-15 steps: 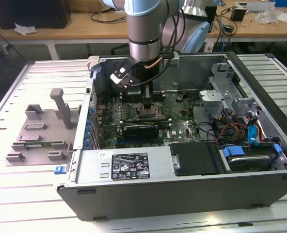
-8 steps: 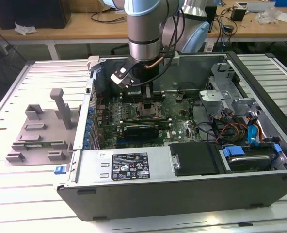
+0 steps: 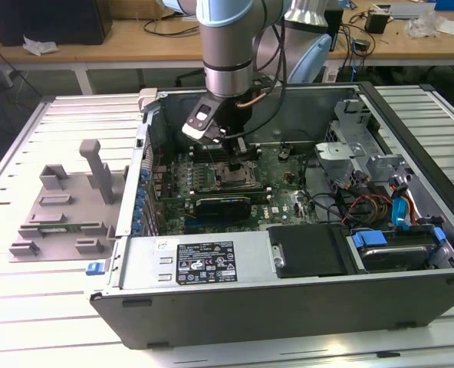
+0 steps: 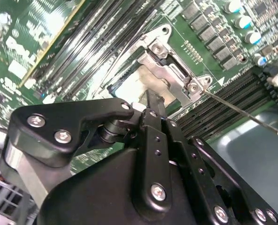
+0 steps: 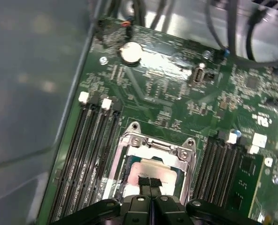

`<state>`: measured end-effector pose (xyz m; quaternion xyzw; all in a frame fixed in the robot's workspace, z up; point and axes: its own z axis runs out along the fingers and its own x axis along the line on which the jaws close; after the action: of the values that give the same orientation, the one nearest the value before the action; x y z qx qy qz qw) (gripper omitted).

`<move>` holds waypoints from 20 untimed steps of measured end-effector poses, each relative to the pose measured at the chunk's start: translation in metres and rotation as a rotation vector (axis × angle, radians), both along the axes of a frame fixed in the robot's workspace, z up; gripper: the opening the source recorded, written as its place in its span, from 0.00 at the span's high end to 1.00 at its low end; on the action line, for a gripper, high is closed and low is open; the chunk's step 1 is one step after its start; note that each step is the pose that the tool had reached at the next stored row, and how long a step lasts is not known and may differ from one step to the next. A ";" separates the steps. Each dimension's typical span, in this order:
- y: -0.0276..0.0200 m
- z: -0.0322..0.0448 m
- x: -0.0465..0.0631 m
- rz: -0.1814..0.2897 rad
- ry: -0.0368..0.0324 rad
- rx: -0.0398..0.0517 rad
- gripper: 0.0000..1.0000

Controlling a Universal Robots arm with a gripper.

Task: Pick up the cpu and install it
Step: 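Close the cpu cover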

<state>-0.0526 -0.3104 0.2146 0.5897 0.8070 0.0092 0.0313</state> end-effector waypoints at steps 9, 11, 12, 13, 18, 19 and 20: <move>0.0000 -0.0013 0.002 0.195 0.0031 0.0000 0.89; 0.0000 -0.0016 0.003 0.225 0.0033 0.0000 0.89; 0.0000 -0.0018 0.003 0.251 0.0036 0.0000 0.89; 0.0000 -0.0021 0.003 0.295 0.0042 -0.0001 0.89; 0.0000 -0.0036 0.005 0.442 0.0072 0.0000 0.89; 0.0000 -0.0040 0.006 0.469 0.0081 0.0001 0.89; 0.0000 -0.0042 0.006 0.490 0.0088 0.0001 0.89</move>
<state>-0.0467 -0.3104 0.2103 0.3763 0.9261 0.0140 0.0246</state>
